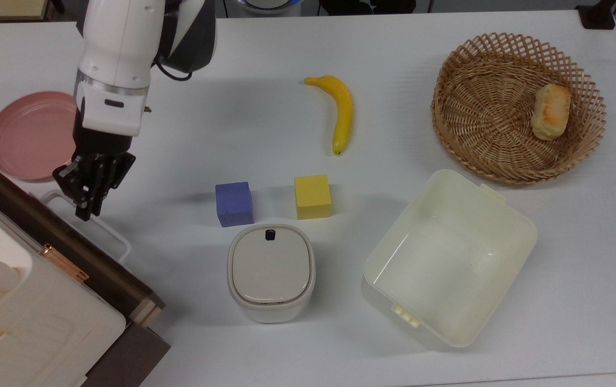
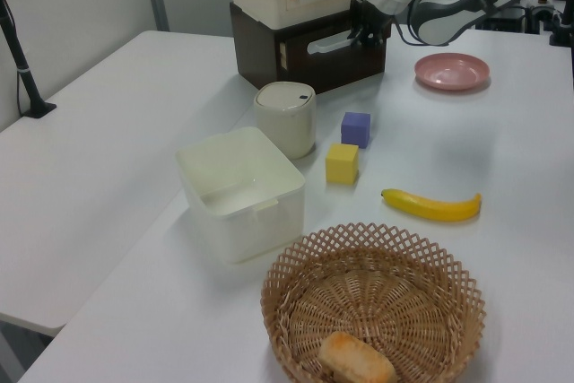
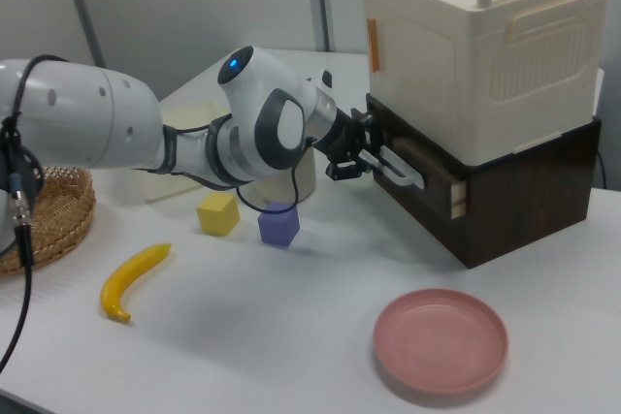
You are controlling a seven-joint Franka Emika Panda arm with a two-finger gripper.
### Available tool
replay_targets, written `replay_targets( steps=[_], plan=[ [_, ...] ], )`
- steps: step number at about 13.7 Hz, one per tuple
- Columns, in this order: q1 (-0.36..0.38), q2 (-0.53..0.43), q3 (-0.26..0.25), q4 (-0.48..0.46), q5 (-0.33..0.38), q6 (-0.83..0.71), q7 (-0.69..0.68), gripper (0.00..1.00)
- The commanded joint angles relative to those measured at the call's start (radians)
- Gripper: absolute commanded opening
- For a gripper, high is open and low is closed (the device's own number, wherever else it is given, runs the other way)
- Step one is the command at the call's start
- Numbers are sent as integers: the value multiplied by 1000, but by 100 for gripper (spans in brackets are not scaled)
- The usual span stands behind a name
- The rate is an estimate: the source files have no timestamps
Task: Open the drawer
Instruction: 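Pull the handle outward to slide the brown drawer open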
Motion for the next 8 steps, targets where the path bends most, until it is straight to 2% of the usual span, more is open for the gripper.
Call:
replay_targets(
  steps=[1,4,8],
  plan=[
    [12,-162,-4,-205,-20,22,27,11],
    [29,-245,-2,-300,-20,19,46,11],
    [38,-263,-4,-325,-20,13,67,11]
  ],
)
